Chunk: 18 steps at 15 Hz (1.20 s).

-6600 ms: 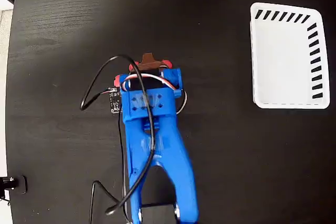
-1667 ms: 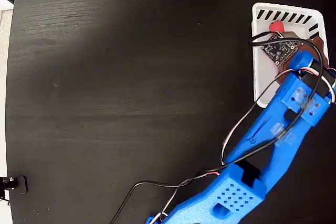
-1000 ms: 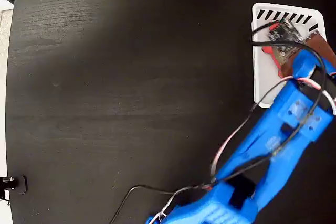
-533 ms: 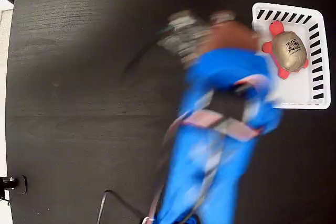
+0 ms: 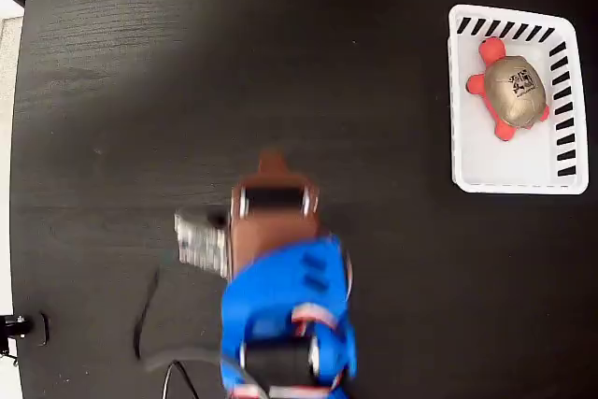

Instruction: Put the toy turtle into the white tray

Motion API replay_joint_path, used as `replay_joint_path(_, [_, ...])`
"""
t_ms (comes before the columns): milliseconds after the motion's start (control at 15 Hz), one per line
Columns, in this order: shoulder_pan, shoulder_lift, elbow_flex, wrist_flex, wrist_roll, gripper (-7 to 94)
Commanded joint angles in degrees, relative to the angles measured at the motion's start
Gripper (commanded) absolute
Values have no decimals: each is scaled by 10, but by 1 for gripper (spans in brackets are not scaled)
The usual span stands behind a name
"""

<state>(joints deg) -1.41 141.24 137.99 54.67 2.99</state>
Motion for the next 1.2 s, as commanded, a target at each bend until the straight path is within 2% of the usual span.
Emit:
replay_joint_path(0, [-18,140,95,13,0,0])
replay_joint_path(400, [-20,373,243,147,18,0])
replay_joint_path(600, [0,446,282,175,5,0])
replay_joint_path(1133, [-18,451,293,183,-17,0])
